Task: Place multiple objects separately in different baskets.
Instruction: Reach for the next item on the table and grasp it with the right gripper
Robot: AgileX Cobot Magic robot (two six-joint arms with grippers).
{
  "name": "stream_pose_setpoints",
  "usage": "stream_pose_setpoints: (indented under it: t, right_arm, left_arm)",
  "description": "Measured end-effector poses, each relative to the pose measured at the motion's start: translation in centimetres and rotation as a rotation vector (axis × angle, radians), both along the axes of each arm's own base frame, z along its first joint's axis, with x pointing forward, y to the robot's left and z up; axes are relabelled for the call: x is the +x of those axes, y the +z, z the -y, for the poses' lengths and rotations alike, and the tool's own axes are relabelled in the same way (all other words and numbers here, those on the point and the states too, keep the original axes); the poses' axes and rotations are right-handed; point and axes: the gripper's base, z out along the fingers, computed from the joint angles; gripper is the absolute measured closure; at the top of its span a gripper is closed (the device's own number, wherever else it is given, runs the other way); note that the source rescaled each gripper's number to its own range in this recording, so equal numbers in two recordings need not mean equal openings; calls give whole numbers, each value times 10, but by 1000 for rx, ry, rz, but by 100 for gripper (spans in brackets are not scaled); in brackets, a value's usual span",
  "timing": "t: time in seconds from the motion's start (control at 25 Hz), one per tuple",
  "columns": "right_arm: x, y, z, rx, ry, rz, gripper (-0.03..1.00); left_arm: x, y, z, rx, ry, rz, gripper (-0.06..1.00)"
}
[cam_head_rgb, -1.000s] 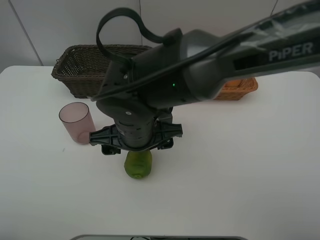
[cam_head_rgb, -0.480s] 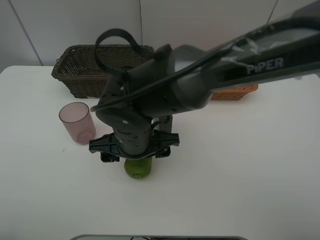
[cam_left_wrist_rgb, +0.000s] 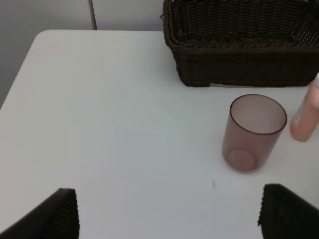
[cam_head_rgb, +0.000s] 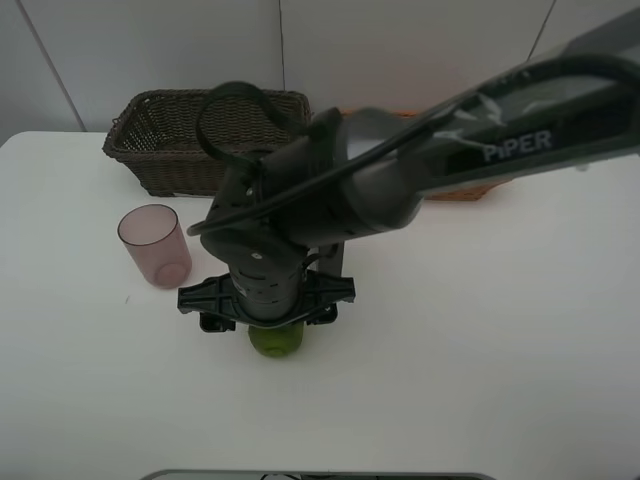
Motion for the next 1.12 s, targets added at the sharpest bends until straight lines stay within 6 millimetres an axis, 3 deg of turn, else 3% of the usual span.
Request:
stream_pose_setpoints:
  t: [0.64, 0.72, 0.92, 1.12]
  right_arm:
    - [3, -2, 4, 11, -57, -41, -3]
    - [4, -2, 5, 12, -63, -44, 3]
    - [4, -2, 5, 9, -65, -45, 37]
    - [5, -2, 7, -2, -73, -50, 40]
  left_arm:
    - [0, 0, 0, 0, 0, 0, 2]
    - [0, 0, 0, 0, 0, 0, 2]
    - [0, 0, 0, 0, 0, 0, 2]
    - [0, 0, 0, 0, 0, 0, 2]
